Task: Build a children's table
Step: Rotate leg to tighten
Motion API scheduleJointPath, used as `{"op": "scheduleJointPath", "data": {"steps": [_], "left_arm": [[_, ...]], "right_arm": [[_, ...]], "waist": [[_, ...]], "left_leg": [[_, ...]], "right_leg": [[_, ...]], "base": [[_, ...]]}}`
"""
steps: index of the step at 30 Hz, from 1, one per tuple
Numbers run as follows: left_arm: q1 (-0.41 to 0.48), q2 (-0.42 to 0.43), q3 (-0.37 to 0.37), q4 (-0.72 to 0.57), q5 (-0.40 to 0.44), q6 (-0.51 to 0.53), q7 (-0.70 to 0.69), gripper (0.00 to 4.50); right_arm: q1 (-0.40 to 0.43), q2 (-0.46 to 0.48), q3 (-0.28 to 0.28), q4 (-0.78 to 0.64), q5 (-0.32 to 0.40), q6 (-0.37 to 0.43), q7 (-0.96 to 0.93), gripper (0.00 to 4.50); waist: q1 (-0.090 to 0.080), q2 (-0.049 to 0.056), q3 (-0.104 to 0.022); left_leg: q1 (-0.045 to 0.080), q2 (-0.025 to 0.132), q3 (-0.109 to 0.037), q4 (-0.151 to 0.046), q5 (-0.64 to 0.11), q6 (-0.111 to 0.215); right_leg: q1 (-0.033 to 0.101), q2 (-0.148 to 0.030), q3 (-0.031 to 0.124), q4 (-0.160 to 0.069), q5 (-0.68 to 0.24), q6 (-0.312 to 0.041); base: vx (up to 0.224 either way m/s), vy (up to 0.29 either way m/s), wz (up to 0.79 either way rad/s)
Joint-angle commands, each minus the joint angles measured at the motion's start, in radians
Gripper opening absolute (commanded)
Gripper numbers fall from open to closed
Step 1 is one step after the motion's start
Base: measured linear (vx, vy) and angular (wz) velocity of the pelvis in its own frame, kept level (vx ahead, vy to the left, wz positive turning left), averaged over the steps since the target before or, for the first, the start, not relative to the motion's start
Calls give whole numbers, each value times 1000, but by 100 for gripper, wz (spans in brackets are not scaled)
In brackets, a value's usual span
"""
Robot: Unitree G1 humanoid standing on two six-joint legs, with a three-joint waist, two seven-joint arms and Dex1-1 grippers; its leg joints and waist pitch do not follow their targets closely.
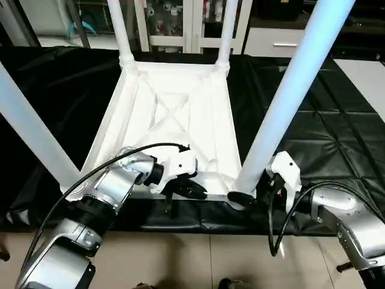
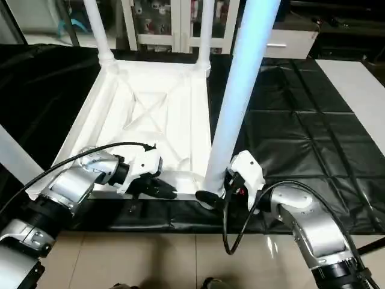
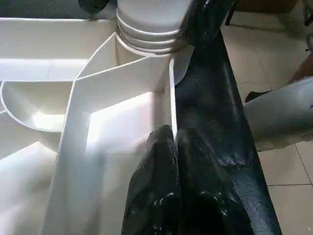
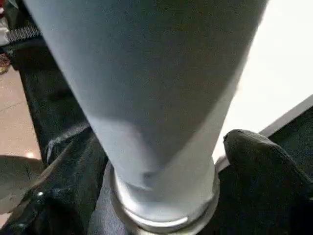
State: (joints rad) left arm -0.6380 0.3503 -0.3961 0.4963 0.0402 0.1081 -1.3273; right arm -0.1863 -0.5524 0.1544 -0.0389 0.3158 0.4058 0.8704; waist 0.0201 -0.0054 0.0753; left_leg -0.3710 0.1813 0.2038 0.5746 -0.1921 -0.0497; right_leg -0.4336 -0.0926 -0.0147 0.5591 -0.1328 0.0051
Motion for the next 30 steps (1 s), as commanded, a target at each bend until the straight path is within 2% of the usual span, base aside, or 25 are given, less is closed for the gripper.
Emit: {"op": "scheduleJointPath", "data": {"steps": [1,9,17,20,22,24,25,26,28,30], "left_arm": [[33,1,-82,18,30,15,-53,0],[36,3,-82,7,31,29,-59,0],[41,2,-84,2,29,38,-56,0],[38,-13,-76,14,29,42,-31,0],[31,-39,-62,38,29,45,13,0],[20,-57,-53,58,42,49,66,0],[14,-66,-48,68,50,51,94,0],[7,-78,-43,78,57,52,125,0],[-19,-126,-29,112,76,76,227,0],[-26,-139,-25,122,82,84,259,0]], "right_arm": [[11,-8,-12,-30,13,12,13,371],[13,-4,-16,-31,14,22,25,295],[1,23,-18,-4,9,6,-8,267],[-11,57,-26,32,-17,-13,-63,266],[-29,108,-42,84,-52,-33,-162,266],[-40,142,-52,111,-61,-33,-215,265],[-45,160,-58,123,-64,-31,-244,264],[-53,183,-64,136,-69,-28,-280,264],[-93,277,-79,193,-114,-32,-447,264],[-104,300,-81,208,-123,-32,-481,264]], "waist": [[-2,-8,-59],[3,-7,-59],[4,-9,-63],[2,-10,-61],[-4,-9,-58],[-14,-10,-57],[-21,-11,-55],[-24,-11,-55],[-36,-10,-52],[-48,-13,-49]], "left_leg": [[11,40,-10,-64,-201,89],[13,40,-11,-64,-205,81],[12,39,-10,-61,-180,90],[10,38,-11,-63,-198,80],[9,37,-13,-67,-246,58],[10,37,-18,-73,-301,30],[13,35,-19,-73,-335,19],[13,35,-21,-74,-349,14],[14,30,-27,-75,-404,-8],[9,27,-36,-76,-435,-18]], "right_leg": [[52,-31,20,-48,-223,-239],[52,-30,20,-49,-237,-234],[55,-30,19,-45,-213,-242],[54,-30,18,-48,-244,-234],[51,-30,17,-58,-324,-214],[47,-30,15,-64,-402,-186],[41,-27,15,-68,-436,-174],[41,-28,14,-71,-456,-168],[32,-27,9,-81,-549,-131],[33,-28,3,-88,-613,-97]], "base": [[0,0,0],[0,0,0],[0,0,0],[0,0,0],[0,0,0],[0,0,0],[0,0,0],[0,0,0],[-61,14,-4],[-67,16,-7]]}}
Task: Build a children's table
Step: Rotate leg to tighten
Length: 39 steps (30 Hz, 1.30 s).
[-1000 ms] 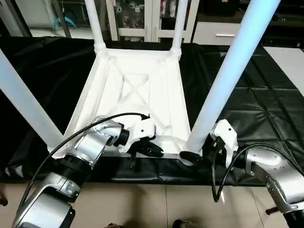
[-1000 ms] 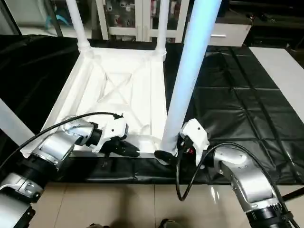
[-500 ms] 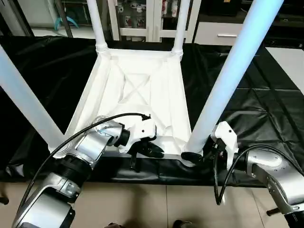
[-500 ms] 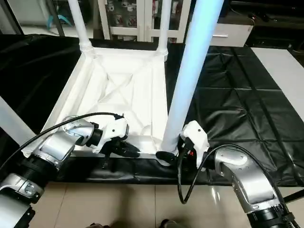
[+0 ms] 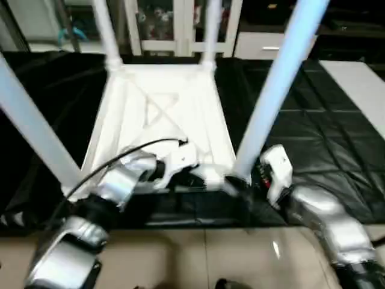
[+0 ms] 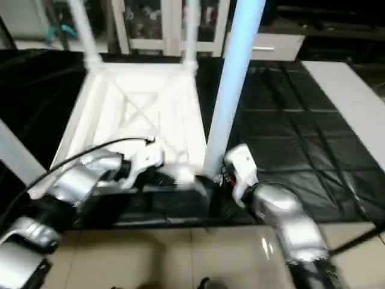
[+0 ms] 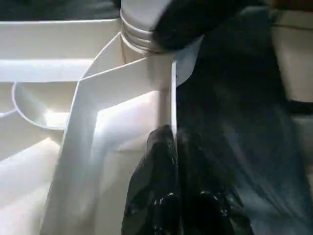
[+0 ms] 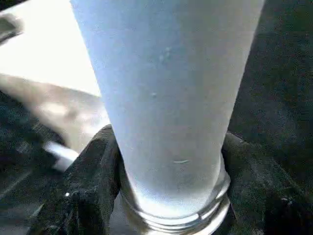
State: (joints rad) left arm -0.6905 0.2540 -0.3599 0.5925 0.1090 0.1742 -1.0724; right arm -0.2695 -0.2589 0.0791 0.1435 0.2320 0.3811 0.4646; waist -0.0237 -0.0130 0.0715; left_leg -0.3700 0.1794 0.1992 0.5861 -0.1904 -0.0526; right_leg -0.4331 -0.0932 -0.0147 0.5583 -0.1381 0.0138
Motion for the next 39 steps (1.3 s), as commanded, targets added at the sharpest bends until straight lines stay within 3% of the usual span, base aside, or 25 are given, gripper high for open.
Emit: {"op": "scheduleJointPath", "data": {"steps": [1,4,5,8,10,12,15,17,21,22,24,25,26,27,29,30,32,34,35,37,39], "left_arm": [[19,-56,-56,36,18,28,33,0],[-17,-121,-16,100,29,72,188,0],[-28,-142,0,122,31,85,240,0],[-61,-196,37,205,47,67,392,0],[-77,-218,49,246,57,46,466,0],[-85,-230,58,270,59,23,512,0],[-91,-242,69,287,60,4,549,0],[-90,-239,71,286,66,3,545,0],[-93,-230,73,302,71,-14,542,0],[-92,-224,70,300,71,-19,531,0],[-86,-211,64,290,69,-32,506,0],[-83,-207,63,285,69,-33,497,0],[-72,-193,54,265,69,-39,465,0],[-70,-190,53,261,69,-41,458,0],[-48,-162,36,221,67,-28,392,0],[-48,-162,36,221,67,-28,392,0],[-16,-124,14,168,49,-26,278,0],[3,-102,6,140,33,-15,215,0],[3,-102,6,140,33,-15,215,0],[36,-42,-29,83,3,-50,60,0],[47,-21,-41,63,-11,-68,-2,0]], "right_arm": [[-32,26,-4,41,-57,-15,-111,264],[-83,101,7,110,-109,-43,-235,264],[-100,123,11,134,-124,-53,-276,264],[-173,221,-18,255,-148,-83,-433,264],[-208,260,-38,319,-175,-92,-544,264],[-236,290,-55,379,-169,-107,-604,264],[-279,327,-82,459,-136,-166,-599,263],[-290,348,-107,462,-93,-189,-539,262],[-297,348,-99,453,-88,-212,-471,262],[-288,339,-86,430,-93,-213,-457,316],[-264,313,-56,372,-100,-212,-412,324],[-256,307,-53,355,-100,-210,-399,324],[-232,291,-55,299,-80,-173,-362,347],[-228,288,-57,288,-76,-164,-355,370],[-180,228,-30,172,-38,-78,-238,372],[-180,228,-30,172,-38,-78,-238,375],[-130,128,-2,54,-18,0,-138,411],[-104,72,-1,-5,-3,41,-87,417],[-104,72,-1,-5,-3,41,-87,417],[-46,-57,4,-116,16,107,33,417],[-28,-99,5,-148,27,126,73,417]], "waist": [[-7,-4,-45],[-16,1,-46],[-18,-1,-49],[-25,1,-45],[-39,5,-46],[-37,8,-47],[-44,5,-47],[-45,5,-47],[-48,6,-49],[-47,7,-49],[-46,7,-49],[-47,4,-48],[-49,5,-47],[-49,5,-46],[-49,3,-44],[-49,3,-44],[-44,1,-46],[-35,3,-48],[-34,3,-49],[-21,2,-45],[-7,5,-47]], "left_leg": [[9,28,-34,-87,-451,-12],[8,26,-36,-89,-465,-5],[8,26,-39,-90,-459,-10],[16,22,-38,-89,-487,-3],[16,21,-41,-92,-506,4],[17,22,-37,-91,-496,17],[14,22,-36,-92,-509,25],[10,24,-34,-93,-487,35],[5,28,-31,-95,-454,44],[4,29,-30,-95,-446,45],[5,29,-27,-94,-441,50],[-2,29,-29,-96,-434,53],[-10,28,-32,-99,-419,54],[-9,30,-32,-100,-425,55],[-7,30,-34,-101,-432,58],[-4,31,-32,-100,-427,57],[-3,31,-30,-98,-402,61],[0,35,-23,-94,-351,79],[0,34,-20,-92,-345,83],[4,35,-18,-92,-331,88],[16,39,-12,-89,-316,95]], "right_leg": [[31,-29,1,-92,-638,-87],[27,-28,-4,-98,-633,-81],[33,-29,-8,-98,-620,-84],[24,-24,-13,-107,-598,-96],[29,-23,-20,-111,-583,-98],[30,-28,-21,-113,-546,-108],[33,-32,-31,-109,-522,-120],[36,-36,-29,-105,-491,-130],[42,-36,-23,-92,-411,-168],[41,-37,-21,-91,-399,-177],[42,-36,-19,-90,-390,-183],[49,-38,-19,-89,-401,-176],[55,-39,-21,-87,-416,-165],[53,-39,-21,-89,-429,-160],[53,-39,-22,-93,-470,-143],[49,-40,-20,-96,-480,-141],[51,-40,-18,-97,-468,-145],[47,-39,-9,-86,-375,-188],[46,-38,-9,-85,-356,-199],[47,-37,-6,-80,-340,-214],[43,-36,-1,-76,-304,-228]], "base": [[-54,19,-10],[-18,6,-3],[0,0,0],[0,0,0],[0,0,0],[0,0,0],[0,0,0],[0,0,0],[0,0,0],[0,0,0],[0,0,0],[0,0,0],[0,0,0],[0,0,0],[0,0,0],[0,0,0],[0,0,0],[0,0,0],[0,0,0],[0,0,0],[37,-11,7]]}}
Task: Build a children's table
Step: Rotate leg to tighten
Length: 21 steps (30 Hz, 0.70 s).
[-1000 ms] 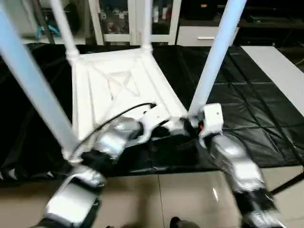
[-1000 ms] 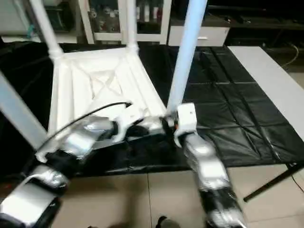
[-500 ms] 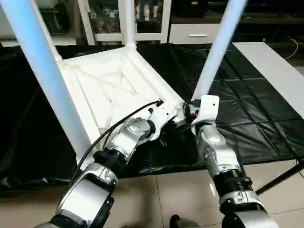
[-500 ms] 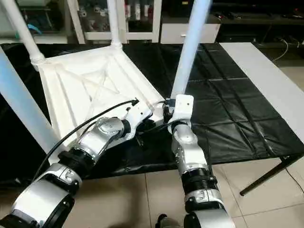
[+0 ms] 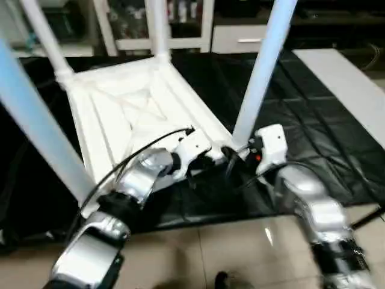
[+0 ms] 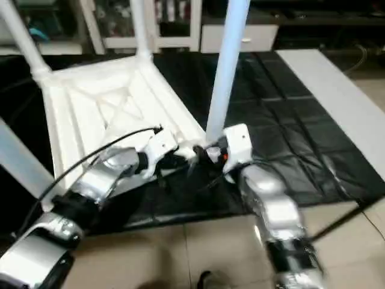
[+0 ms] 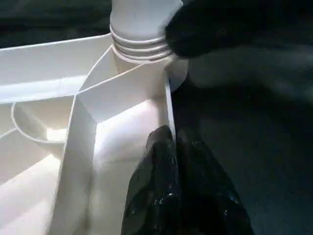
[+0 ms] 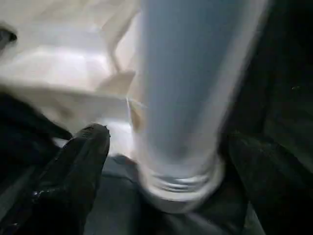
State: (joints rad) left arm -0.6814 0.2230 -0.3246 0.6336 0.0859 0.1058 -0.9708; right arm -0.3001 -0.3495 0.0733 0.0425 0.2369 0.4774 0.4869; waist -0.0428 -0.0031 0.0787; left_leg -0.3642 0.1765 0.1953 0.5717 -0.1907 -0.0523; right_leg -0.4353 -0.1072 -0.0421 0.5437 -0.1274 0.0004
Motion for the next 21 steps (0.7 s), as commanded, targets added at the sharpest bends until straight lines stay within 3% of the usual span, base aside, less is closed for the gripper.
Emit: {"op": "scheduleJointPath", "data": {"steps": [1,2,4,5,6,8,11,16,18,21], "left_arm": [[49,31,-86,-4,2,10,-153,0],[60,53,-98,-31,-4,4,-202,0],[84,103,-116,-107,-34,42,-315,0],[86,114,-120,-116,-39,48,-339,0],[86,116,-121,-117,-39,49,-343,0],[86,128,-126,-125,-39,54,-368,0],[85,137,-130,-134,-42,54,-383,0],[85,142,-127,-151,-42,67,-383,0],[84,140,-123,-151,-41,72,-381,0],[83,140,-124,-151,-40,73,-382,0]], "right_arm": [[22,-49,13,-79,37,50,93,417],[40,-85,15,-110,52,67,132,417],[93,-180,25,-177,100,89,259,417],[107,-206,31,-185,108,87,299,417],[110,-211,32,-185,108,86,307,417],[126,-242,38,-190,111,82,354,417],[130,-256,40,-186,122,85,381,417],[127,-265,58,-172,113,75,401,417],[124,-262,60,-160,109,65,409,417],[120,-259,60,-151,106,60,414,383]], "waist": [[15,-4,-59],[15,-4,-59],[40,0,-62],[46,4,-66],[52,5,-68],[62,3,-65],[70,-1,-62],[69,-4,-54],[70,-5,-55],[70,-4,-59]], "left_leg": [[13,42,-3,-70,-289,101],[13,42,-3,-70,-289,101],[18,47,5,-64,-198,136],[14,48,3,-62,-147,148],[19,49,5,-59,-123,153],[13,47,4,-55,-78,165],[11,48,3,-56,-101,153],[11,47,-2,-66,-231,74],[13,47,-2,-65,-242,63],[10,46,-2,-64,-219,63]], "right_leg": [[45,-19,29,-53,-251,-237],[45,-19,29,-53,-251,-237],[49,-19,32,-35,-129,-275],[56,-19,30,-24,-75,-289],[55,-19,30,-20,-46,-297],[60,-19,30,-13,-2,-311],[62,-24,30,-17,-67,-304],[56,-26,32,-39,-298,-230],[53,-25,33,-42,-317,-217],[55,-22,32,-37,-280,-220]], "base": [[76,-24,16],[76,-24,16],[76,-25,13],[80,-25,11],[67,-19,6],[0,0,0],[0,0,0],[0,0,0],[0,0,0],[0,0,0]]}}
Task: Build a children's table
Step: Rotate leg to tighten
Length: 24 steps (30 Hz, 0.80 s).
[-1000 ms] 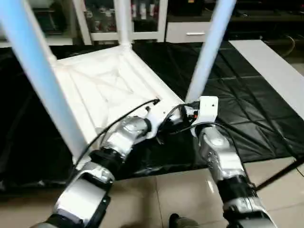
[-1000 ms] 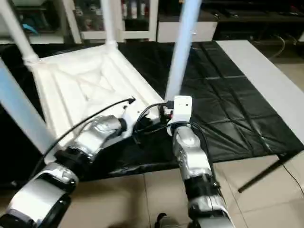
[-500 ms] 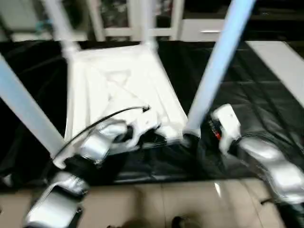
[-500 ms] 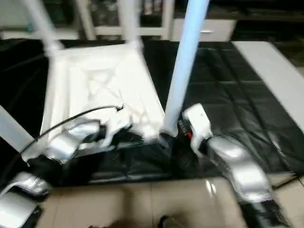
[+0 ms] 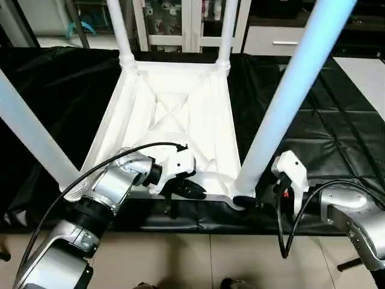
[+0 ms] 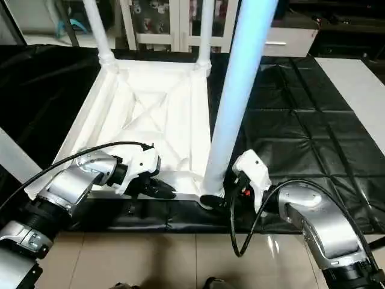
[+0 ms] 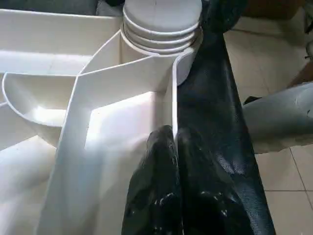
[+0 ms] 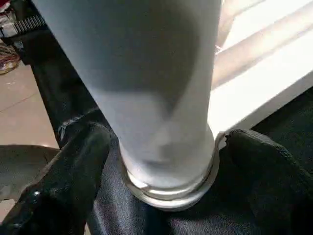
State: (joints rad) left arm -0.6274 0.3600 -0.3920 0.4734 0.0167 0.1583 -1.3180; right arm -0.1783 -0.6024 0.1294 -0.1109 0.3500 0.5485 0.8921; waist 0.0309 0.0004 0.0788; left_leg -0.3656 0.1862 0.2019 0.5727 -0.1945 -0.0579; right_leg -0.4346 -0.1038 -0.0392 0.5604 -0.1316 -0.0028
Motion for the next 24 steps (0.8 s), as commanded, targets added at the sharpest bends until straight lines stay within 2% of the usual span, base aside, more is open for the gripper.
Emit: {"op": "scheduleJointPath", "data": {"steps": [1,3,4,7,11,14,20,24], "left_arm": [[28,4,-58,10,28,21,-34,0],[28,5,-59,10,28,22,-32,0],[28,5,-59,10,27,21,-32,0],[24,5,-59,15,28,20,-32,0],[24,5,-59,15,28,21,-33,0],[25,5,-60,14,28,22,-36,0],[29,8,-62,6,24,29,-44,0],[30,7,-61,7,24,30,-42,0]], "right_arm": [[-1,-6,4,4,-7,-13,10,380],[0,-6,5,5,-8,-15,11,370],[2,-8,7,5,-8,-17,14,345],[3,-9,9,10,-11,-21,19,340],[1,-7,8,18,-13,-26,20,296],[0,-7,8,23,-14,-31,23,273],[0,3,7,40,-15,-35,21,259],[-2,22,2,62,-23,-49,-3,257]], "waist": [[-4,-8,-60],[-4,-7,-62],[-3,-7,-63],[-3,-7,-63],[-3,-8,-64],[-2,-7,-65],[-2,-8,-68],[-3,-7,-67]], "left_leg": [[10,36,-9,-64,-196,74],[9,35,-8,-61,-170,86],[8,35,-8,-60,-157,94],[7,35,-7,-58,-145,107],[8,35,-8,-58,-158,102],[8,36,-8,-57,-147,104],[8,35,-7,-54,-129,113],[8,35,-7,-55,-154,105]], "right_leg": [[56,-25,28,-50,-247,-221],[58,-25,28,-46,-208,-232],[59,-24,27,-43,-187,-240],[61,-25,26,-41,-172,-251],[62,-25,26,-44,-200,-247],[62,-25,26,-41,-183,-252],[64,-24,26,-38,-161,-261],[63,-25,26,-41,-183,-259]], "base": [[0,0,0],[0,0,0],[0,0,0],[0,0,0],[0,0,0],[0,0,0],[0,0,0],[0,0,0]]}}
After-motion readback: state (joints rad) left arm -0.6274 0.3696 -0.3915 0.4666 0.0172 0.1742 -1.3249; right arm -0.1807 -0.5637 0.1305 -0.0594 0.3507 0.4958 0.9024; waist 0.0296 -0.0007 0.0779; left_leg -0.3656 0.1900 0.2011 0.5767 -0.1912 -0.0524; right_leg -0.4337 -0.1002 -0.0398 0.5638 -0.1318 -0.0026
